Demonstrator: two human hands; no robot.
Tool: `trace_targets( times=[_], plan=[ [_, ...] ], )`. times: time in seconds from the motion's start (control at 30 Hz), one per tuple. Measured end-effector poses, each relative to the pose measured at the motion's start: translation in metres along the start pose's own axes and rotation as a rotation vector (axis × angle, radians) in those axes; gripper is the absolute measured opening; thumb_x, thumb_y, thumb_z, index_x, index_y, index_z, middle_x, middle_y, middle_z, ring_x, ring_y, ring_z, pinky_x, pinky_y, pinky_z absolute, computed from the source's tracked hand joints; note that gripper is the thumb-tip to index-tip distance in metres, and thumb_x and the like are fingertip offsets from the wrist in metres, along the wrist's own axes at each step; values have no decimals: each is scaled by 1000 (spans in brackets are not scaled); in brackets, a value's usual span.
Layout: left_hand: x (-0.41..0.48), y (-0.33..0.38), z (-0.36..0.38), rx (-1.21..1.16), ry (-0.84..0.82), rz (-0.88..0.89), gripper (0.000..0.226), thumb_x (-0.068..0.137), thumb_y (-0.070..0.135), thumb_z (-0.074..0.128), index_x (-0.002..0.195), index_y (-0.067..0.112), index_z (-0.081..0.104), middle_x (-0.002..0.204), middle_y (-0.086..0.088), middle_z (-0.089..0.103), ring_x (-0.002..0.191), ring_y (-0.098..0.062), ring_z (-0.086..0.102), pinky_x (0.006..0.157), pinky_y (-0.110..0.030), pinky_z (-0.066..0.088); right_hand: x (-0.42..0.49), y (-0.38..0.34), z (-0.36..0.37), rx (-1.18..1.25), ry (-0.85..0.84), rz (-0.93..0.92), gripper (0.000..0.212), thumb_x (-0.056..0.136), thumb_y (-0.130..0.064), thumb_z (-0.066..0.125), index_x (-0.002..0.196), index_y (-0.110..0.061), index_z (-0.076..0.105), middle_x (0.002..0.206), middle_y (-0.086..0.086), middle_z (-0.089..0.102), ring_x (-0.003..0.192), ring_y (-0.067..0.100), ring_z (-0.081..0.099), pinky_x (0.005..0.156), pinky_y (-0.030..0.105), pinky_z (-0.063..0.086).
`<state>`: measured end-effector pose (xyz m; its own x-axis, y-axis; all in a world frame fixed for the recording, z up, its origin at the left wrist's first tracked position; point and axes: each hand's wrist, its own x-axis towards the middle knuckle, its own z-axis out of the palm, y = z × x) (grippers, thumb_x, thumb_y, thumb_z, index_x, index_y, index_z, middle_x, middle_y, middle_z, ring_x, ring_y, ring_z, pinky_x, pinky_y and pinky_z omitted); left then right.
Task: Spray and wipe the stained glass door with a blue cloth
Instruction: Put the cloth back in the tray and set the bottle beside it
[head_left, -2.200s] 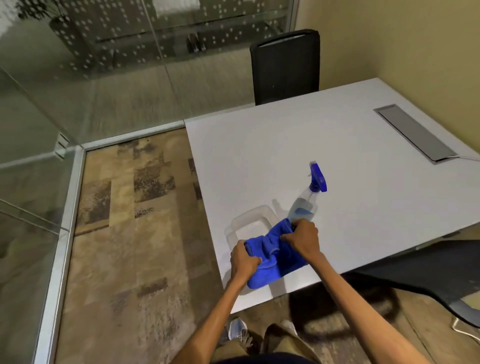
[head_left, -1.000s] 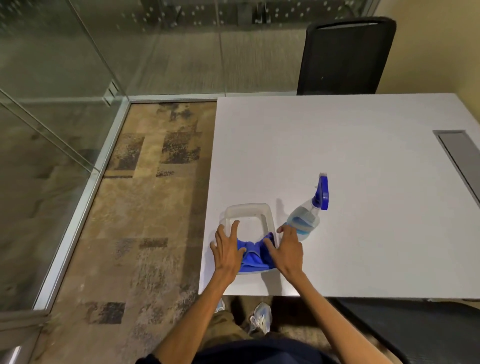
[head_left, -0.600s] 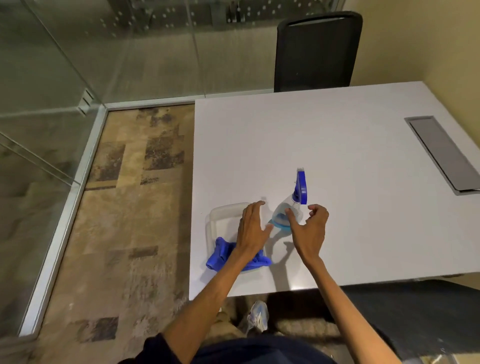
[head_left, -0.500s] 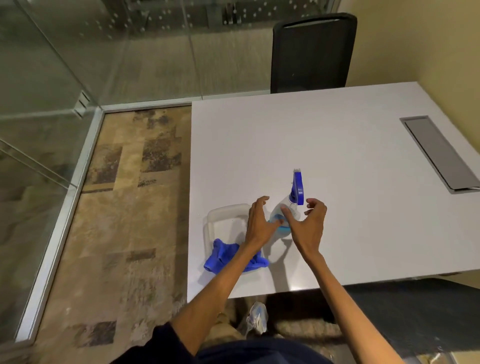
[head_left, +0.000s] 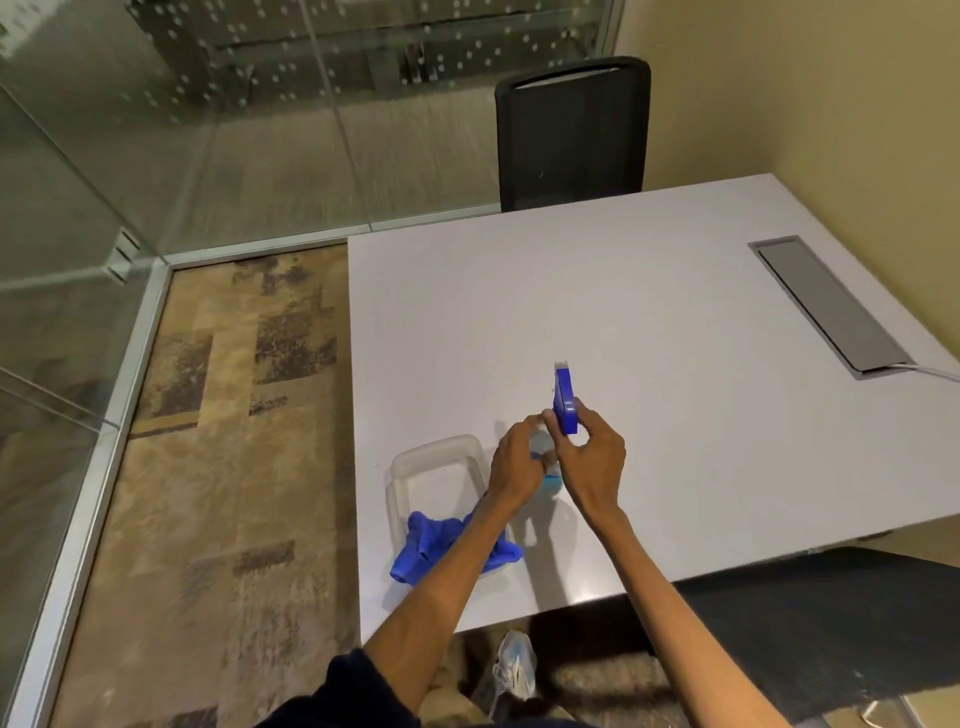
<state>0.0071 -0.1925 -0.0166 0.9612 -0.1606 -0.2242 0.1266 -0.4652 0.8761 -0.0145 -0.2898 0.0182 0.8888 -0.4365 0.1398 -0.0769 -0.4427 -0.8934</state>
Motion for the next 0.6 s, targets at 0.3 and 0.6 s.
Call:
trace_targets(
  times=[0.3,0.6],
  plan=[
    [-16,24,-7,-52,108,141,24,95,19,53,118,11,52,100,-9,65,82,-31,64,74,-34,59,-1,-32,-7,-87,130,-168,47,86,-38,73,122,-8,69,96,9,77,72,24,70,67,8,41],
    [-35,48,-41,-102,237,159,43,93,45,47,119,13,56,99,-4,63,86,-19,62,80,-29,56,2,-80,-1,21,171,-301,43,85,-39,72,114,-8,73,87,10,77,63,24,68,60,35,56]
  ],
)
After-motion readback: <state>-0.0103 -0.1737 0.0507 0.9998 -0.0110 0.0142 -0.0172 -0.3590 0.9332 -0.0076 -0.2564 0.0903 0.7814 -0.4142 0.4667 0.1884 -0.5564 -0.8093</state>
